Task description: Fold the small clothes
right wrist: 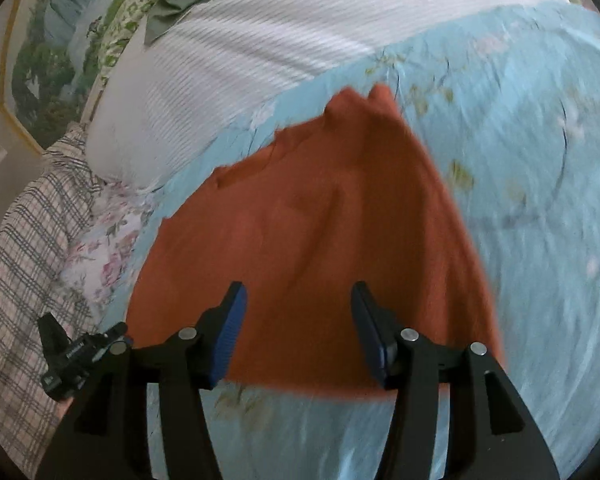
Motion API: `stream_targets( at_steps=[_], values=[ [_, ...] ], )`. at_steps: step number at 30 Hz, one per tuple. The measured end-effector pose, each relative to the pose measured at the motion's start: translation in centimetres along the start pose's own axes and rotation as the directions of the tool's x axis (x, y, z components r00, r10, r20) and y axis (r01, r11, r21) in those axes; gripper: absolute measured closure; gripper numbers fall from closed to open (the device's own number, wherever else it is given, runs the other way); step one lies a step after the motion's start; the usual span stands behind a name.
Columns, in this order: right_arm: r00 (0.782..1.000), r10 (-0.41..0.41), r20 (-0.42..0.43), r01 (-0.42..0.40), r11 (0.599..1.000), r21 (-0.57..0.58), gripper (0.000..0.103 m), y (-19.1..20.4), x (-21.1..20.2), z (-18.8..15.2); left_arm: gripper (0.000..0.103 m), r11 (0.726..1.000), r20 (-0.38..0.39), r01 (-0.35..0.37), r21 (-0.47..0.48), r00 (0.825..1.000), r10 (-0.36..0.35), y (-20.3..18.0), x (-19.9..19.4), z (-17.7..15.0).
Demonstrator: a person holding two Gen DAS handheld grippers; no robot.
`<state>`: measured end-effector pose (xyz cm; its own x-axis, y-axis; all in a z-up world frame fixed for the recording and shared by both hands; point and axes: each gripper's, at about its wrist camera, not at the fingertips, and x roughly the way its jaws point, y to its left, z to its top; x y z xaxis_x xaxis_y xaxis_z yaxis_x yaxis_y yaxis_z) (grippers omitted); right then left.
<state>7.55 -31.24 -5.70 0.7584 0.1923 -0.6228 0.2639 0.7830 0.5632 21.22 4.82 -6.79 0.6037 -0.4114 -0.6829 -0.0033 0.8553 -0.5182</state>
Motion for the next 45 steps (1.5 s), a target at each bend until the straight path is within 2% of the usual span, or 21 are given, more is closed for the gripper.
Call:
stream_targets(
  at_steps=[6, 11, 20, 22, 23, 24, 25, 26, 28, 30, 33, 35, 37, 38, 39, 40, 41, 43, 45],
  values=[
    [0.999, 0.018, -0.042, -0.019, 1.000, -0.011, 0.046, 1.1, 0.1, -1.8, 0.039, 0.997, -0.024, 0.039, -0.066, 0.999, -0.041, 1.4, -0.5, -2.7],
    [0.999, 0.037, -0.039, -0.038, 0.999, -0.023, 0.042, 2.0, -0.4, -2.6, 0.029, 0.989, 0.001, 0.074, -0.128, 0.997, -0.075, 2.0, -0.1, -2.9],
    [0.998, 0.056, -0.041, -0.057, 0.998, -0.028, 0.042, 2.4, -0.6, -2.7, 0.029, 0.981, 0.051, 0.023, -0.195, 0.999, -0.014, 2.4, 4.0, 2.0],
    [0.997, 0.064, -0.038, -0.065, 0.998, -0.025, 0.042, 2.4, -0.7, -2.5, 0.032, 0.981, 0.066, 0.000, -0.192, 0.998, 0.013, 2.3, 4.7, 3.1],
    [0.997, 0.068, -0.038, -0.069, 0.997, -0.023, 0.042, 2.3, -0.7, -2.3, 0.042, 0.982, 0.071, -0.018, -0.188, 0.997, 0.032, 2.1, 5.0, 3.6],
    [0.997, 0.068, -0.037, -0.069, 0.997, -0.020, 0.042, 2.3, -0.7, -2.1, 0.066, 0.982, 0.068, -0.028, -0.185, 0.997, 0.042, 2.0, 5.3, 4.0],
    [0.997, 0.071, -0.036, -0.072, 0.997, -0.018, 0.042, 2.2, -0.7, -1.9, 0.080, 0.983, 0.058, -0.017, -0.181, 0.998, 0.028, 1.8, 5.6, 4.4],
    [0.996, 0.077, -0.034, -0.078, 0.997, -0.019, 0.042, 2.1, -0.8, -1.7, 0.087, 0.983, 0.050, 0.019, -0.180, 0.999, -0.011, 1.5, 5.7, 4.7],
    [0.996, 0.087, -0.029, -0.088, 0.996, -0.022, 0.042, 1.8, -1.0, -1.0, 0.088, 0.989, 0.072, 0.011, -0.146, 0.997, -0.001, 0.4, 5.0, 4.9],
    [0.994, 0.108, -0.024, -0.108, 0.994, -0.013, 0.042, 1.4, -1.2, -0.1, 0.089, 0.999, 0.108, 0.009, -0.037, 0.994, -0.005, -2.6, 3.7, 4.7],
    [0.993, 0.115, -0.025, -0.115, 0.993, -0.002, 0.042, 0.6, -1.3, 1.2, 0.089, 0.995, 0.124, 0.042, 0.091, 0.991, -0.053, -7.1, 2.7, 4.2],
    [0.990, 0.139, -0.032, -0.138, 0.990, 0.017, 0.042, 0.0, -1.2, 2.2, 0.089, 0.978, 0.114, 0.043, 0.206, 0.991, -0.068, -11.0, 2.8, 3.1],
    [0.985, 0.170, -0.036, -0.169, 0.985, 0.033, 0.042, -0.5, -1.2, 3.2, 0.089, 0.946, 0.101, 0.030, 0.322, 0.993, -0.066, -14.3, 3.3, 1.4],
    [0.983, 0.181, -0.041, -0.180, 0.983, 0.038, 0.042, -0.6, -1.1, 3.8, 0.089, 0.922, 0.100, 0.007, 0.388, 0.994, -0.050, -16.1, 4.0, 0.3],
    [0.981, 0.187, -0.052, -0.185, 0.982, 0.043, 0.042, -0.7, -0.8, 4.3, 0.089, 0.886, 0.104, -0.038, 0.462, 0.994, -0.012, -18.0, 4.9, -1.2],
    [0.978, 0.196, -0.069, -0.193, 0.980, 0.043, 0.042, -0.7, -0.4, 5.0, 0.089, 0.862, 0.109, -0.067, 0.502, 0.994, 0.013, -19.0, 5.5, -2.1],
    [0.975, 0.206, -0.079, -0.204, 0.978, 0.043, 0.042, -0.7, -0.1, 5.3, 0.089, 0.826, 0.120, -0.104, 0.553, 0.992, 0.044, -20.1, 6.5, -3.5],
    [0.965, 0.238, -0.112, -0.234, 0.971, 0.048, 0.042, -0.5, 1.1, 6.2, 0.089, 0.772, 0.138, -0.148, 0.618, 0.987, 0.079, -21.1, 8.0, -5.7],
    [0.951, 0.267, -0.158, -0.260, 0.963, 0.064, 0.042, -0.3, 2.9, 6.9, 0.089, 0.729, 0.155, -0.187, 0.659, 0.982, 0.112, -21.3, 9.3, -7.4]
  ],
)
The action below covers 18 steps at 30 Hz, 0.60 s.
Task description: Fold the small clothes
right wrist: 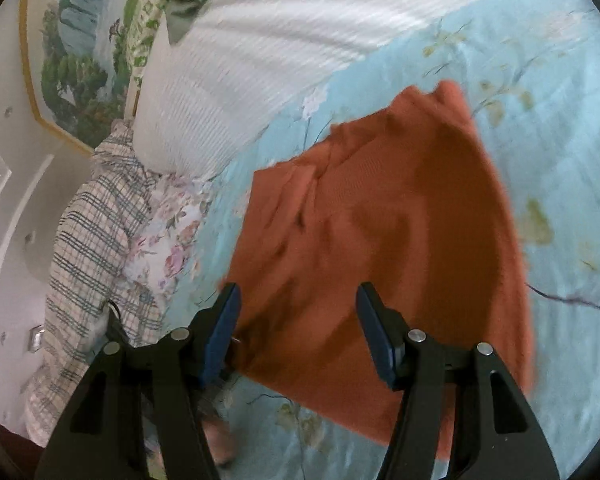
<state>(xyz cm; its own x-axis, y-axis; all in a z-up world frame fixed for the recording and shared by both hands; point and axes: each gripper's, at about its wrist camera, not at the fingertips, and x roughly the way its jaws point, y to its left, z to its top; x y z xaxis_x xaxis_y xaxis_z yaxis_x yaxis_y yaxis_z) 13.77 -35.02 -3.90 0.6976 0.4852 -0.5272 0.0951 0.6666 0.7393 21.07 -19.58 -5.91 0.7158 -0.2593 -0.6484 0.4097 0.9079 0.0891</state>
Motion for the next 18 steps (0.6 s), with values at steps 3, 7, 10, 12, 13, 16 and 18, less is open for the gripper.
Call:
stream_targets(
  at_steps=[3, 7, 10, 12, 13, 16, 18],
  values=[
    [0.996, 0.044, -0.083, -0.044, 0.999, 0.012, 0.041, 0.1, 3.4, 1.3, 0.089, 0.999, 0.007, -0.015, 0.041, 1.000, 0.015, -0.5, 0.5, -0.6],
    [0.973, 0.121, -0.195, -0.110, 0.992, 0.062, 0.023, 0.4, 9.2, 3.0, 0.090, 0.999, 0.029, 0.013, 0.030, 0.999, -0.014, 1.0, -0.4, -0.6],
    [0.955, 0.156, -0.251, -0.133, 0.986, 0.105, 0.023, 0.5, 13.5, 4.0, 0.091, 0.999, 0.029, 0.035, 0.012, 0.999, -0.036, 1.4, -0.6, -0.1],
    [0.952, 0.166, -0.258, -0.144, 0.984, 0.102, 0.023, 0.8, 15.6, 4.7, 0.091, 0.999, 0.032, 0.031, 0.028, 0.999, -0.032, 1.2, -0.8, 0.0],
    [0.951, 0.166, -0.262, -0.146, 0.985, 0.093, 0.033, 1.1, 16.4, 5.1, 0.091, 0.999, 0.035, 0.026, 0.039, 0.999, -0.027, 1.0, -0.8, 0.0],
    [0.959, 0.115, -0.260, -0.106, 0.993, 0.049, 0.083, 1.4, 17.7, 5.9, 0.094, 0.998, 0.041, 0.033, 0.058, 0.999, -0.035, 0.6, -1.0, 0.1],
    [0.966, 0.111, -0.232, -0.112, 0.994, 0.010, 0.084, 2.1, 16.6, 6.2, 0.095, 0.997, 0.042, 0.057, 0.060, 0.997, -0.059, 0.3, -1.5, 0.5]
  ],
)
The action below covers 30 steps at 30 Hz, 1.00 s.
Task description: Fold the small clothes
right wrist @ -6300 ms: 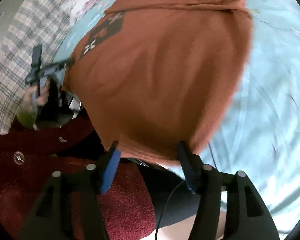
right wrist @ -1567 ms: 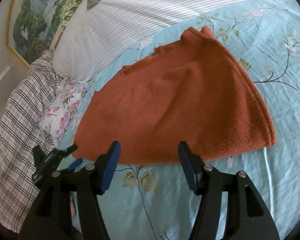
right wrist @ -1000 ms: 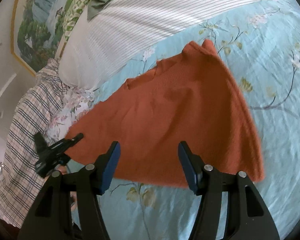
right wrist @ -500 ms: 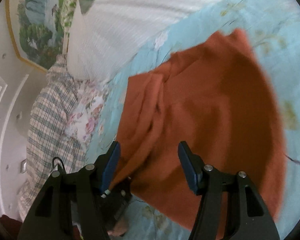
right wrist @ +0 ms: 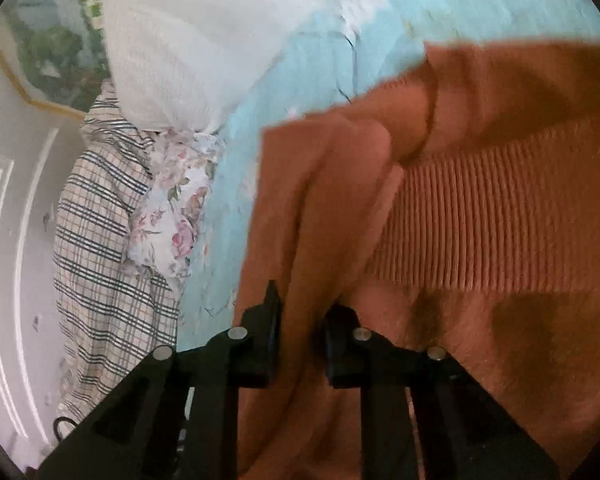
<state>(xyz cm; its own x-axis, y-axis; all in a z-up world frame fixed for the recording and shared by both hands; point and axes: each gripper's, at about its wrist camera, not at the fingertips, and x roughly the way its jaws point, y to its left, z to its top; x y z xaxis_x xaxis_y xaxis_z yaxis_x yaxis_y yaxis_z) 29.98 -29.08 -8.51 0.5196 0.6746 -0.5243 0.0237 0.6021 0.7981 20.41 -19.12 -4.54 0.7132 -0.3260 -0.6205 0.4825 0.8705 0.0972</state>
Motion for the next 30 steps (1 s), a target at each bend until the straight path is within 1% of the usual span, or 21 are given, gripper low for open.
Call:
stream_targets(
  at_steps=[2, 4, 7, 9, 11, 12, 14, 16, 18, 20, 21, 23, 25, 28, 29, 30],
  values=[
    [0.999, -0.017, 0.046, 0.020, 0.997, -0.072, 0.085, 1.5, -2.5, -0.3, 0.095, 0.999, 0.018, 0.033, 0.001, 0.999, -0.033, -0.8, -0.9, 0.8],
    [0.996, -0.017, 0.093, 0.028, 0.993, -0.117, 0.085, 2.5, -5.5, -0.5, 0.095, 0.996, 0.035, 0.084, 0.000, 0.996, -0.084, -2.2, -1.7, 1.9],
    [0.990, -0.050, 0.135, 0.069, 0.987, -0.144, 0.085, 2.3, -9.4, -0.6, 0.095, 0.988, 0.047, 0.156, 0.009, 0.987, -0.156, -5.2, -2.1, 3.3],
    [0.984, -0.104, 0.145, 0.124, 0.983, -0.136, 0.085, 0.9, -11.4, -0.7, 0.095, 0.980, 0.031, 0.201, -0.003, 0.979, -0.201, -6.7, -1.5, 3.8],
    [0.978, -0.157, 0.137, 0.171, 0.980, -0.100, 0.085, -1.4, -12.6, -1.0, 0.095, 0.969, 0.008, 0.248, -0.020, 0.969, -0.248, -8.3, -0.1, 3.9],
    [0.974, -0.188, 0.129, 0.199, 0.977, -0.078, 0.085, -2.9, -13.0, -1.2, 0.095, 0.963, -0.010, 0.267, -0.028, 0.963, -0.268, -8.9, 0.6, 3.9],
    [0.969, -0.220, 0.114, 0.225, 0.974, -0.034, 0.085, -5.3, -13.6, -1.6, 0.095, 0.953, -0.054, 0.299, -0.040, 0.952, -0.301, -10.1, 2.0, 3.7],
    [0.966, -0.229, 0.120, 0.234, 0.972, -0.026, 0.085, -6.1, -14.3, -1.8, 0.095, 0.951, -0.063, 0.308, -0.026, 0.949, -0.309, -11.2, 2.3, 3.6],
    [0.964, -0.223, 0.143, 0.231, 0.972, -0.044, 0.085, -5.8, -15.0, -1.7, 0.095, 0.953, -0.056, 0.304, -0.006, 0.951, -0.304, -11.8, 2.6, 3.8],
    [0.959, -0.235, 0.160, 0.248, 0.967, -0.064, 0.085, -5.4, -15.3, -1.4, 0.095, 0.955, -0.050, 0.297, 0.014, 0.954, -0.296, -12.6, 2.7, 3.9],
    [0.956, -0.248, 0.154, 0.261, 0.963, -0.068, 0.085, -5.5, -15.2, -1.3, 0.094, 0.957, -0.063, 0.291, 0.017, 0.955, -0.290, -12.8, 3.2, 3.8],
    [0.949, -0.289, 0.127, 0.300, 0.951, -0.077, 0.085, -6.2, -14.5, -1.2, 0.093, 0.956, -0.096, 0.293, 0.015, 0.952, -0.290, -13.1, 4.0, 3.4],
    [0.944, -0.309, 0.114, 0.319, 0.945, -0.077, 0.085, -6.9, -14.1, -1.4, 0.089, 0.953, -0.110, 0.302, 0.010, 0.948, -0.299, -13.5, 3.9, 2.9],
    [0.946, -0.296, 0.134, 0.306, 0.951, -0.054, 0.080, -7.5, -14.5, -1.6, 0.084, 0.942, -0.113, 0.334, 0.002, 0.937, -0.332, -13.2, 3.3, 2.7],
    [0.944, -0.297, 0.141, 0.306, 0.951, -0.043, 0.078, -7.6, -14.7, -1.6, 0.073, 0.937, -0.122, 0.350, -0.003, 0.930, -0.347, -12.9, 3.0, 2.6],
    [0.942, -0.300, 0.148, 0.309, 0.951, -0.035, 0.077, -7.6, -15.0, -1.6, 0.059, 0.934, -0.128, 0.358, -0.010, 0.926, -0.356, -12.5, 2.7, 2.5]
  ],
)
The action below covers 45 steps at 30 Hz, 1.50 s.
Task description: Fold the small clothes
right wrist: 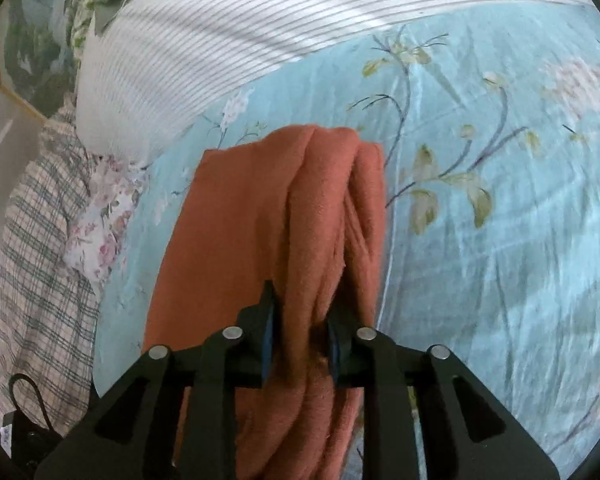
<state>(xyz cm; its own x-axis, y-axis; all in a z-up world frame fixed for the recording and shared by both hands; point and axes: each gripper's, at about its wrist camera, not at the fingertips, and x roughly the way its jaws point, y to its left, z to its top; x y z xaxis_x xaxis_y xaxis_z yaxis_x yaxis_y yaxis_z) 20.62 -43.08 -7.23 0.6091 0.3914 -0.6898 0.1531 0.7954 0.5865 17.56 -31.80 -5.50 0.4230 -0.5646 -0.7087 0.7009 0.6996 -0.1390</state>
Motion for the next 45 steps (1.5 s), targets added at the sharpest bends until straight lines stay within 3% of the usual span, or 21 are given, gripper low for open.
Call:
stream_targets(
  at_steps=[3, 5, 6, 10, 14, 17, 25, 28, 29, 30, 31, 33, 38, 41, 45],
  values=[
    [0.999, -0.027, 0.039, 0.027, 1.000, 0.004, 0.060, 0.1, -1.5, -0.4, 0.042, 0.999, 0.004, 0.014, -0.029, 1.000, -0.014, 1.7, -1.9, -0.7],
    [0.997, -0.017, 0.069, 0.016, 1.000, 0.008, 0.038, 0.0, -2.8, -0.8, 0.037, 0.998, 0.012, 0.032, -0.049, 0.999, -0.032, 3.5, -3.7, -1.4],
    [0.996, -0.020, 0.091, 0.020, 1.000, 0.008, 0.036, 0.0, -3.7, -1.2, 0.029, 0.998, 0.017, 0.031, -0.062, 0.999, -0.030, 4.4, -4.5, -1.6],
    [0.994, -0.001, 0.108, -0.003, 0.999, 0.033, 0.036, -0.6, -5.1, -2.7, 0.024, 0.988, 0.033, 0.002, -0.156, 0.999, 0.003, 9.3, -7.0, -2.3],
    [0.995, 0.034, 0.091, -0.041, 0.997, 0.069, 0.035, -1.3, -4.7, -3.7, 0.022, 0.959, 0.006, -0.004, -0.283, 1.000, 0.005, 14.7, -6.6, -2.1],
    [0.997, 0.039, 0.066, -0.044, 0.996, 0.077, 0.035, -1.3, -3.6, -3.7, 0.023, 0.925, -0.035, 0.066, -0.373, 0.996, -0.085, 18.1, -4.4, -1.3],
    [0.997, 0.075, 0.018, -0.076, 0.992, 0.097, 0.035, -1.7, -1.2, -2.7, 0.023, 0.863, -0.092, 0.123, -0.491, 0.977, -0.192, 22.5, 2.0, -0.5],
    [0.997, 0.079, -0.022, -0.077, 0.992, 0.099, 0.035, -2.0, 0.6, -2.5, 0.030, 0.867, -0.088, 0.143, -0.477, 0.974, -0.209, 22.7, 3.3, 0.1],
    [0.997, 0.080, -0.024, -0.077, 0.993, 0.094, 0.038, -1.9, 0.8, -2.4, 0.044, 0.870, -0.092, 0.151, -0.469, 0.972, -0.218, 22.8, 3.7, 0.3],
    [0.997, 0.074, -0.029, -0.072, 0.994, 0.084, 0.044, -1.7, 1.2, -2.2, 0.056, 0.868, -0.098, 0.163, -0.470, 0.967, -0.235, 23.0, 4.1, 0.2],
    [0.997, 0.067, -0.039, -0.064, 0.995, 0.082, 0.065, -1.5, 1.4, -2.2, 0.060, 0.860, -0.096, 0.178, -0.477, 0.963, -0.253, 23.3, 4.3, 0.2],
    [0.995, 0.085, -0.051, -0.079, 0.992, 0.097, 0.071, -1.2, 1.9, -2.3, 0.073, 0.846, -0.070, 0.215, -0.487, 0.957, -0.283, 23.7, 3.8, 0.0],
    [0.991, 0.135, -0.004, -0.135, 0.990, 0.048, 0.077, 2.4, 0.7, -3.8, 0.077, 0.862, -0.024, 0.243, -0.446, 0.959, -0.283, 23.3, -0.7, -0.3],
    [0.983, 0.181, -0.013, -0.181, 0.983, 0.014, 0.077, 5.3, 1.4, -5.5, 0.077, 0.888, -0.011, 0.221, -0.403, 0.969, -0.246, 23.6, -5.2, -1.8],
    [0.964, 0.262, -0.052, -0.263, 0.965, -0.009, 0.077, 9.3, 4.3, -8.1, 0.077, 0.896, -0.008, 0.181, -0.406, 0.979, -0.202, 25.8, -10.6, -4.2]
  ],
)
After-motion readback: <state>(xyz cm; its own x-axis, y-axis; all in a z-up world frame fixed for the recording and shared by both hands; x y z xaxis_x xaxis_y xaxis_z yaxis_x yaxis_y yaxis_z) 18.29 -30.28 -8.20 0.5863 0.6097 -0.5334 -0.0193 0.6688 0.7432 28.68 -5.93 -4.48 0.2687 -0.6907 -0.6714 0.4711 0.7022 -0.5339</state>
